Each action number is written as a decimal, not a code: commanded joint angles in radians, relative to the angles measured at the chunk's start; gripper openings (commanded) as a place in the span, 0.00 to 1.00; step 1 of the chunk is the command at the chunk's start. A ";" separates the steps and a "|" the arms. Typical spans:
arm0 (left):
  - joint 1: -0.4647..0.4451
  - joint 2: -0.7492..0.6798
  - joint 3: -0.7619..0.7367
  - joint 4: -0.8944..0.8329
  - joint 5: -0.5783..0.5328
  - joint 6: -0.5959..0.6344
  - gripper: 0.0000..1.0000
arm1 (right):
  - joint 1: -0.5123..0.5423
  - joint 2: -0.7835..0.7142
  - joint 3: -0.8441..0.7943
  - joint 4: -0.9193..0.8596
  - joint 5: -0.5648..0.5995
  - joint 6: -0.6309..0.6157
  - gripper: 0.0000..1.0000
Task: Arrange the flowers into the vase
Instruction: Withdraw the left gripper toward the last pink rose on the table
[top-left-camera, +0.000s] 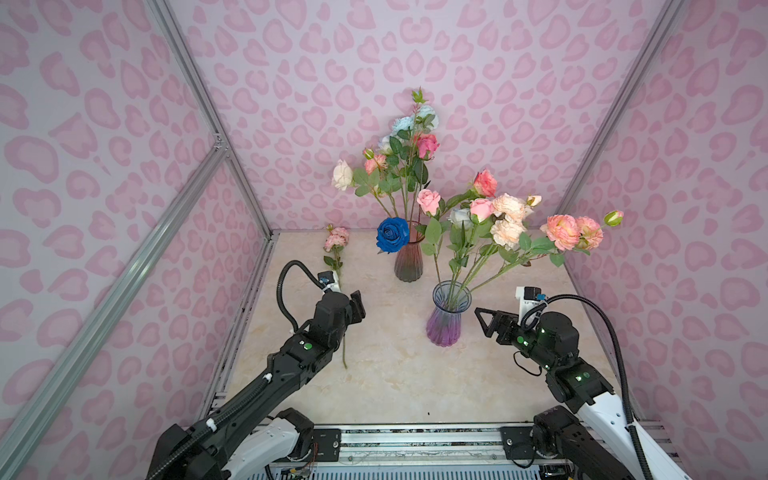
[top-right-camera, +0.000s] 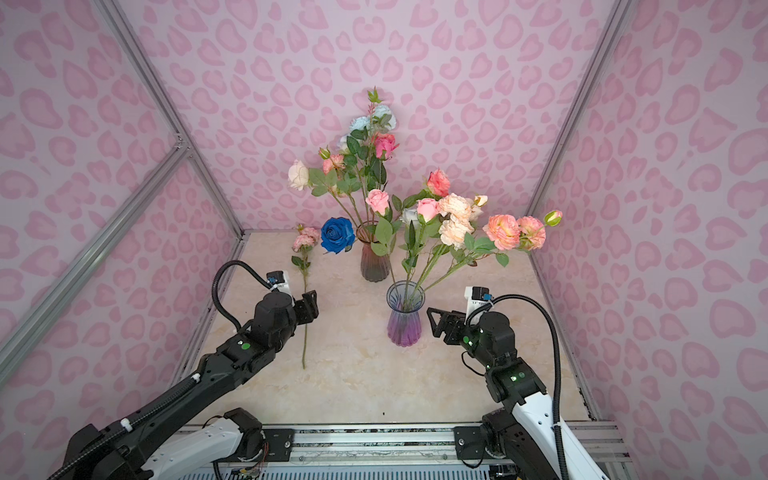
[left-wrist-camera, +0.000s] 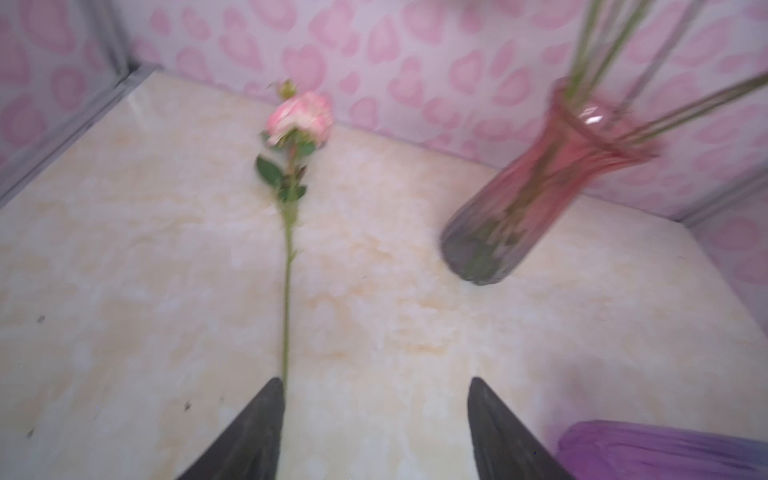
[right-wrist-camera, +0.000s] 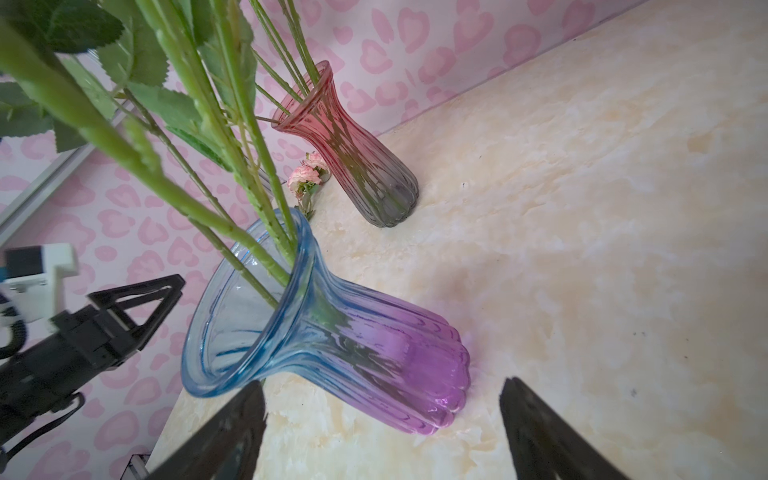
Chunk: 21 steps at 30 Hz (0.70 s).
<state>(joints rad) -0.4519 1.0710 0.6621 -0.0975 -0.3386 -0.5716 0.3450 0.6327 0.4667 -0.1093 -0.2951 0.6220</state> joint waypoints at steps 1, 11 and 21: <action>0.121 0.134 0.072 -0.084 0.118 -0.126 0.72 | 0.003 -0.006 -0.017 0.047 0.013 0.023 0.89; 0.291 0.797 0.576 -0.245 0.301 0.010 0.62 | 0.006 -0.009 -0.038 0.067 0.014 0.034 0.89; 0.291 0.965 0.722 -0.310 0.267 0.045 0.55 | 0.008 -0.026 -0.061 0.050 0.034 -0.003 0.90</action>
<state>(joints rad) -0.1635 2.0136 1.3643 -0.3622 -0.0753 -0.5449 0.3527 0.6117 0.4160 -0.0658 -0.2836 0.6407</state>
